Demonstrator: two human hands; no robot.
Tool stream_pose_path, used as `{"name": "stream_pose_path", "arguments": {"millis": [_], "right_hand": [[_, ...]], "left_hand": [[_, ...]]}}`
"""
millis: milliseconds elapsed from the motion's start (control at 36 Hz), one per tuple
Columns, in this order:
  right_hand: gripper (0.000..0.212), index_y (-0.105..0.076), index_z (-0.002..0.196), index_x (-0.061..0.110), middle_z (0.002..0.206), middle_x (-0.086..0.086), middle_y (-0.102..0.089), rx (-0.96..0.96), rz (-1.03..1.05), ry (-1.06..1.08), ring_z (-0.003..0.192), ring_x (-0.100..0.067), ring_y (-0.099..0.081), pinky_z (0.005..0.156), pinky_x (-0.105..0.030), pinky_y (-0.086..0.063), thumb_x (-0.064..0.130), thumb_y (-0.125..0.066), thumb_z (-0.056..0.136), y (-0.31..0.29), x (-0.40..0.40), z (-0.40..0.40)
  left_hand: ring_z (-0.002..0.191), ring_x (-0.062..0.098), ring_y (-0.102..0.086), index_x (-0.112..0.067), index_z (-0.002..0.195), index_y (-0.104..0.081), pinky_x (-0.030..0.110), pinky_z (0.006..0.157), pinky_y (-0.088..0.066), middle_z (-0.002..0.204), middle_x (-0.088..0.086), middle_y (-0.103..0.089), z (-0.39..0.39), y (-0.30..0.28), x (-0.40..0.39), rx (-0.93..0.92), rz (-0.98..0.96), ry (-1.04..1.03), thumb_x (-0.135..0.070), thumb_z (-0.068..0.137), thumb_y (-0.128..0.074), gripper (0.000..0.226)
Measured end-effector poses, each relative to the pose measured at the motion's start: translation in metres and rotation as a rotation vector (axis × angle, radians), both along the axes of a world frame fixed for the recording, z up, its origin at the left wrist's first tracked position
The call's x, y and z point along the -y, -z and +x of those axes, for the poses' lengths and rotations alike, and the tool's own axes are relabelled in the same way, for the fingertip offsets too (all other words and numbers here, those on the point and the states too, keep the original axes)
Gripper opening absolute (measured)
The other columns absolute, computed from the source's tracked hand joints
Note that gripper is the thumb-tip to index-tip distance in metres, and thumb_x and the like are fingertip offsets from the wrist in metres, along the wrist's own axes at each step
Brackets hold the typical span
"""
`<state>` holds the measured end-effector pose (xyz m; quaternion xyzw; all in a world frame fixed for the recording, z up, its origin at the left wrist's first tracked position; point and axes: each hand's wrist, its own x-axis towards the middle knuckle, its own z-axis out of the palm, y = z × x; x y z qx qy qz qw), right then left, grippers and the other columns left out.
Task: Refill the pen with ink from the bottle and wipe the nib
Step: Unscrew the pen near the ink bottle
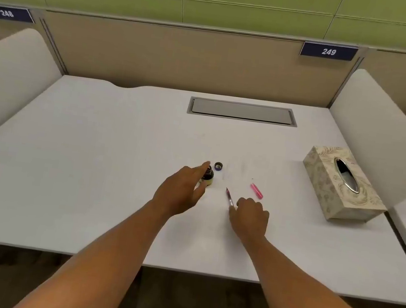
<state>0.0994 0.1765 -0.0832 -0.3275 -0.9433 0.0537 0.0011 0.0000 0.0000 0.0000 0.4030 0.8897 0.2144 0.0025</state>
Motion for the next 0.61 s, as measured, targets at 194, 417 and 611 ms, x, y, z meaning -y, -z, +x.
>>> {"name": "stream_pose_path", "arguments": {"millis": [194, 417, 611], "right_hand": [[0.023, -0.062, 0.096, 0.022, 0.094, 0.004, -0.062, 0.049, 0.007, -0.023, 0.089, -0.02, -0.059, 0.073, -0.033, -0.039, 0.034, -0.042, 0.097, 0.001, 0.001, -0.001], [0.022, -0.063, 0.096, 0.023, 0.092, 0.005, -0.061, 0.028, -0.03, 0.032, 0.085, -0.02, -0.059, 0.07, -0.033, -0.032, 0.022, -0.041, 0.094, 0.009, 0.004, -0.003], [0.025, -0.067, 0.101, 0.023, 0.092, 0.003, -0.066, -0.146, -0.081, 0.099, 0.089, -0.022, -0.061, 0.076, -0.036, -0.039, 0.031, -0.044, 0.096, 0.0, 0.001, -0.008]], "left_hand": [[0.097, 0.022, -0.056, -0.029, 0.153, -0.032, 0.033, 0.073, -0.047, 0.099, 0.003, -0.061, 0.0, 0.0, 0.003, 0.012, -0.046, -0.038, -0.038, 0.104, -0.039, 0.05], [0.107, 0.018, -0.057, -0.031, 0.158, -0.012, 0.034, 0.08, -0.05, 0.13, -0.005, -0.061, -0.006, 0.004, 0.007, 0.022, -0.007, -0.042, -0.047, 0.104, -0.036, 0.062], [0.11, 0.018, -0.057, -0.03, 0.158, -0.013, 0.037, 0.084, -0.052, 0.136, -0.006, -0.059, -0.012, 0.007, 0.012, 0.012, -0.02, -0.014, -0.046, 0.104, -0.036, 0.061]]}}
